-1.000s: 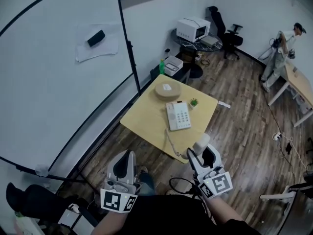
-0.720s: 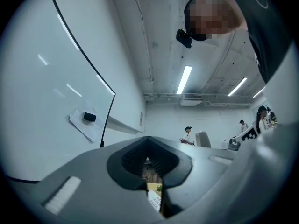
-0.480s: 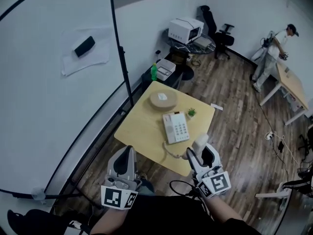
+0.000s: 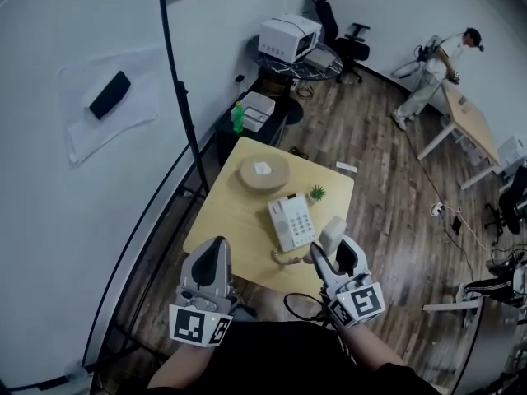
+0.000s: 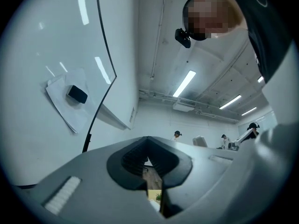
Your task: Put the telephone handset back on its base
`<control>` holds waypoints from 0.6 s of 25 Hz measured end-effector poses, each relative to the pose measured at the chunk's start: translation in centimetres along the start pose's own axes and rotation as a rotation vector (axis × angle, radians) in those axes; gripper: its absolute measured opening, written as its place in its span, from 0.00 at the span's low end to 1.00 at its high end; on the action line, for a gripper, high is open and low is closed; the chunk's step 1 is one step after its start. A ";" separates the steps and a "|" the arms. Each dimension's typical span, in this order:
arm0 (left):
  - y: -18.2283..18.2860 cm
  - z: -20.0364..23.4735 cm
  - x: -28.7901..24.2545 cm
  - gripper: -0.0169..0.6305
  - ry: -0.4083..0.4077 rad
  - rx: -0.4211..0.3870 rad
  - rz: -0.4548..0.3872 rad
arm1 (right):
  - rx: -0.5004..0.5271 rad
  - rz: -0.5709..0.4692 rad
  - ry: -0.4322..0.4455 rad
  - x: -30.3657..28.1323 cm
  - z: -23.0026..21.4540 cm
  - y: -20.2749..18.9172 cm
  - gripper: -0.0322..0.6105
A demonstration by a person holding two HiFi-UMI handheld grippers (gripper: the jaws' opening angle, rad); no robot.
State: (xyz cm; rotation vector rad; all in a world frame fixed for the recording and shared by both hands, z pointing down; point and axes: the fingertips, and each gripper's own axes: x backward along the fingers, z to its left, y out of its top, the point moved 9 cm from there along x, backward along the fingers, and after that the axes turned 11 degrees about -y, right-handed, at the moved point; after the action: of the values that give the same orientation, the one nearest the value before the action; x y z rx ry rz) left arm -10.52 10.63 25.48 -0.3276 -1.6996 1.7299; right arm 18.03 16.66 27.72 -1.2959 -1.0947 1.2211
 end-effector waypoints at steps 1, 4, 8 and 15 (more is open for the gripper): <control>-0.2 0.7 -0.4 0.03 -0.012 0.008 0.002 | 0.001 0.008 -0.011 -0.7 0.2 0.0 0.39; -0.8 2.9 -1.5 0.03 -0.046 0.030 0.005 | 0.009 0.028 -0.042 -2.7 0.7 -0.4 0.39; -1.3 5.3 -2.3 0.03 -0.079 0.054 0.012 | 0.017 0.058 -0.075 -5.1 1.5 -0.8 0.39; -2.9 6.9 -3.3 0.03 -0.084 0.090 0.035 | 0.054 0.153 -0.083 -9.8 0.8 -3.3 0.39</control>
State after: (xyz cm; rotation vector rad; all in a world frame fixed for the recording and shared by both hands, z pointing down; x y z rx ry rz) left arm -11.50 2.99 28.11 -0.2489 -1.6775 1.8631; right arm 16.49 7.32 31.88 -1.3168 -1.0287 1.4195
